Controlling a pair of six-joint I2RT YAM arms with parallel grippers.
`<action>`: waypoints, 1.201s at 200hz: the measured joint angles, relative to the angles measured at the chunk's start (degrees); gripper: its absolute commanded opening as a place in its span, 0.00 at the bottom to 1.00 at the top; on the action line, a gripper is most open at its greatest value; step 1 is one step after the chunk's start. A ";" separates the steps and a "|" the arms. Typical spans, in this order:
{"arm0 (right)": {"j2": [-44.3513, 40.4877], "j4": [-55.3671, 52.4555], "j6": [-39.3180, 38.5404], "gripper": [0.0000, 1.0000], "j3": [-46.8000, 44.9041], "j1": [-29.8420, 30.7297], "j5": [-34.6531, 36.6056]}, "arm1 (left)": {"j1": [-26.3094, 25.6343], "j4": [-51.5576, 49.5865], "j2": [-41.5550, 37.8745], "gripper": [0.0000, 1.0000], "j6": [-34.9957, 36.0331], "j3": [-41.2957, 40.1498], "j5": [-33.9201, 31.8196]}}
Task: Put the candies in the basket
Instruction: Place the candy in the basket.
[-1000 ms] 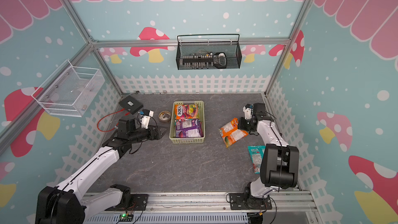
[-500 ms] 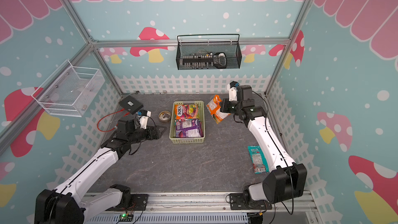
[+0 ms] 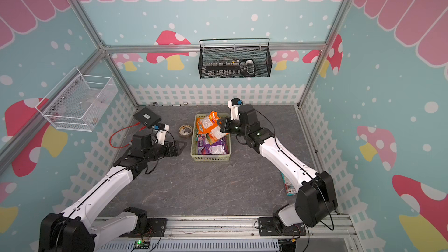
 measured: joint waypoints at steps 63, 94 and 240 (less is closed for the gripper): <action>2.99 11.82 10.25 0.00 -11.10 0.55 3.17 | 0.00 -0.39 -0.11 0.99 0.02 0.00 -0.39; 4.90 13.75 13.03 0.00 -13.77 1.05 5.22 | 0.00 -0.42 -0.11 0.99 0.02 0.00 -0.39; 12.37 15.19 18.45 0.00 -14.14 7.41 20.52 | 0.00 -0.42 -0.11 0.99 0.02 0.00 -0.42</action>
